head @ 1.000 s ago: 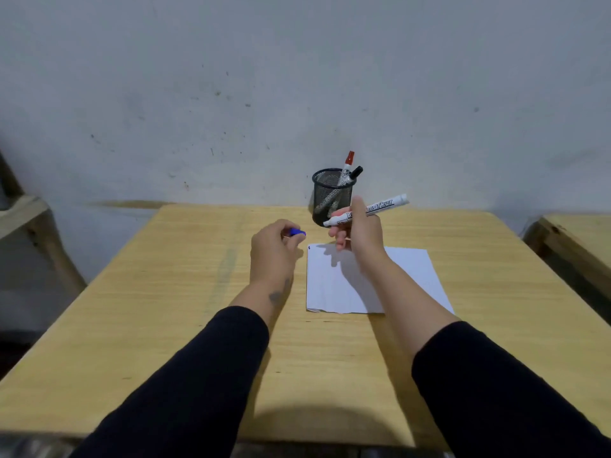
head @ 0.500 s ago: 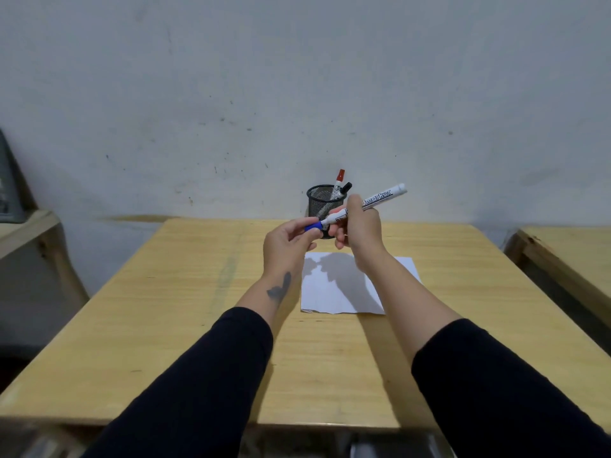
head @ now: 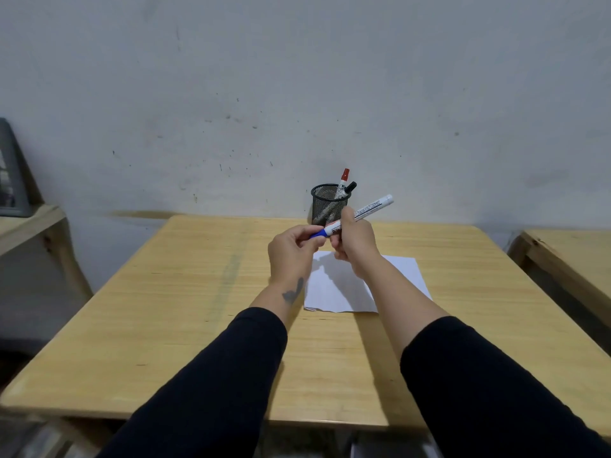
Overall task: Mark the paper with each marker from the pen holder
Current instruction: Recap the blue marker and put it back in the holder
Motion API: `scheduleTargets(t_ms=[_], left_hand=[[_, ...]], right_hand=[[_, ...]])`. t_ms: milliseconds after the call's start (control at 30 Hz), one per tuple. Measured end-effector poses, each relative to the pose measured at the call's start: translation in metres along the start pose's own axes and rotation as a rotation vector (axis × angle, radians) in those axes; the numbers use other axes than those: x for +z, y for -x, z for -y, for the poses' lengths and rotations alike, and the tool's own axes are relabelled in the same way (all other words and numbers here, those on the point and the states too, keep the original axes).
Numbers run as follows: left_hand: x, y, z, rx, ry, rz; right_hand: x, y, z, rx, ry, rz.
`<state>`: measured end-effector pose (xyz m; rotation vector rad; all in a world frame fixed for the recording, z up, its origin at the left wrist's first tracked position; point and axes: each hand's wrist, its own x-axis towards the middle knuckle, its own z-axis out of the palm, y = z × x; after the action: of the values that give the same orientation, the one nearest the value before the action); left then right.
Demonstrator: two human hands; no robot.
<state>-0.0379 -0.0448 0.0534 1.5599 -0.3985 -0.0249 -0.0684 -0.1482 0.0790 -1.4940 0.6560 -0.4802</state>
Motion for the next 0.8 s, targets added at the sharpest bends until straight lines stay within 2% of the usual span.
scheduleTargets(t_ms=[100, 167, 233, 300, 333, 400, 567, 800], left_hand=[[-0.011, -0.010, 0.005, -0.027, -0.016, -0.062], [-0.017, -0.016, 0.007, -0.040, -0.032, -0.097], [-0.019, -0.020, 0.007, -0.035, -0.042, -0.109], [-0.017, -0.020, 0.007, -0.021, -0.056, -0.090], [-0.016, -0.019, 0.007, -0.012, -0.064, -0.077], [-0.012, -0.017, 0.007, -0.001, -0.061, -0.060], [-0.015, -0.018, 0.009, 0.033, -0.136, 0.022], [-0.042, -0.017, 0.058, 0.017, -0.910, 0.341]], right_hand=[[-0.005, 0.000, 0.005, -0.115, 0.382, 0.018], [-0.010, 0.002, 0.008, -0.319, 0.719, -0.111], [-0.013, 0.004, 0.006, -0.580, 0.939, -0.225], [-0.013, 0.003, 0.000, -0.806, 1.034, -0.161], [-0.014, -0.001, -0.005, -0.853, 1.067, -0.107], [-0.015, -0.006, -0.010, -0.851, 1.092, -0.082], [-0.017, -0.019, -0.007, -0.903, 1.151, -0.140], [-0.007, -0.059, 0.061, -0.745, 0.710, -0.260]])
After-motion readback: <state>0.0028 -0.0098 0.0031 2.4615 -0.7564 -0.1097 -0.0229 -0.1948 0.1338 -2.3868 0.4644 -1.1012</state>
